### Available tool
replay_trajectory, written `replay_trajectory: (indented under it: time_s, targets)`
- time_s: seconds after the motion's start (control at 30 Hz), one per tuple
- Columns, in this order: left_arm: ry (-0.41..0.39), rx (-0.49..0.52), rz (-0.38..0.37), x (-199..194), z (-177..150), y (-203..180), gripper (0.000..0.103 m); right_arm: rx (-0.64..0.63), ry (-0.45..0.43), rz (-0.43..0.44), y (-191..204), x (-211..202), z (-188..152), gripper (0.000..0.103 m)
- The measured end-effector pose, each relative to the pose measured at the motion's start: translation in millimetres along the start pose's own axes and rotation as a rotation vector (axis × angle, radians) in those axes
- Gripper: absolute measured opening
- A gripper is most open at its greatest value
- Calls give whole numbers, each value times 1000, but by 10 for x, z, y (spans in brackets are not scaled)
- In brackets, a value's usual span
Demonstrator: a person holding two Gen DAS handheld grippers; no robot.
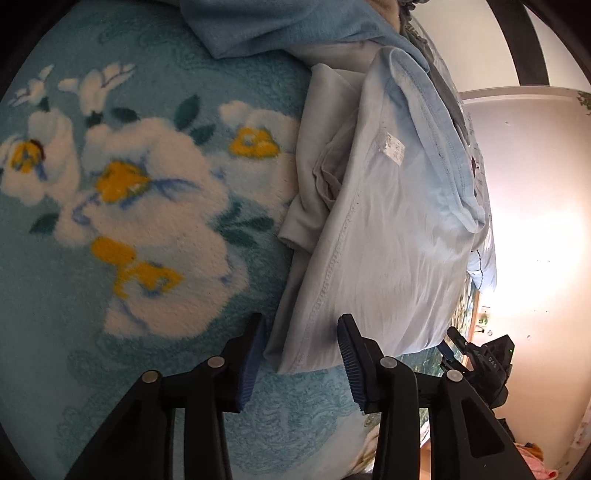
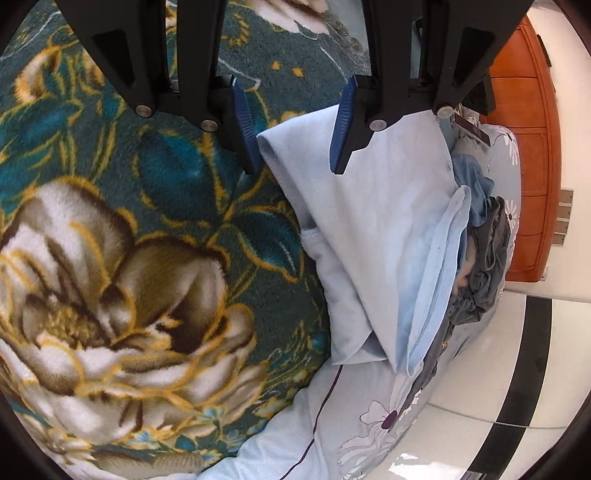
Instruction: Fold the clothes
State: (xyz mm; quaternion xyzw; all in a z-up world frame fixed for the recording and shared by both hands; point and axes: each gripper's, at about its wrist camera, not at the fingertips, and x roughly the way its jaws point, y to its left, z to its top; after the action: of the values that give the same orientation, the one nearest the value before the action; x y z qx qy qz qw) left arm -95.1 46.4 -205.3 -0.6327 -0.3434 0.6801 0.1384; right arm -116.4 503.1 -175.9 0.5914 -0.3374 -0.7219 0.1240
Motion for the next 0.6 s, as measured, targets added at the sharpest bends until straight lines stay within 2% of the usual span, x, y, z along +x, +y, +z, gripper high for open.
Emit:
replay_trajectory:
  time_s: [0.03, 0.1, 0.17, 0.27, 0.4, 0.53, 0.57, 0.6]
  targets:
    - [2, 9, 4, 5, -21, -20, 40, 0, 0, 8, 14, 16, -28, 41]
    - [7, 24, 11, 17, -62, -59, 21, 17, -11, 14, 13, 35, -64, 39]
    - [1, 33, 22, 14, -91, -85, 8, 50, -15, 38, -9, 51, -76, 15]
    - [-26, 24, 23, -76, -112, -121, 5, 59, -48, 37, 32, -20, -70, 9]
    - [-37, 42, 19, -265, -206, -188, 4, 34, -78, 34, 184, -209, -77, 8]
    - [-4, 73, 42, -398, -464, -211, 4, 30, -80, 37, 206, -372, -235, 8]
    - [8, 78, 42, -538, -470, -94, 4, 39, -80, 38, 174, -415, -297, 8]
    - [18, 73, 41, -510, -435, -194, 4, 47, -80, 38, 143, -458, -360, 8]
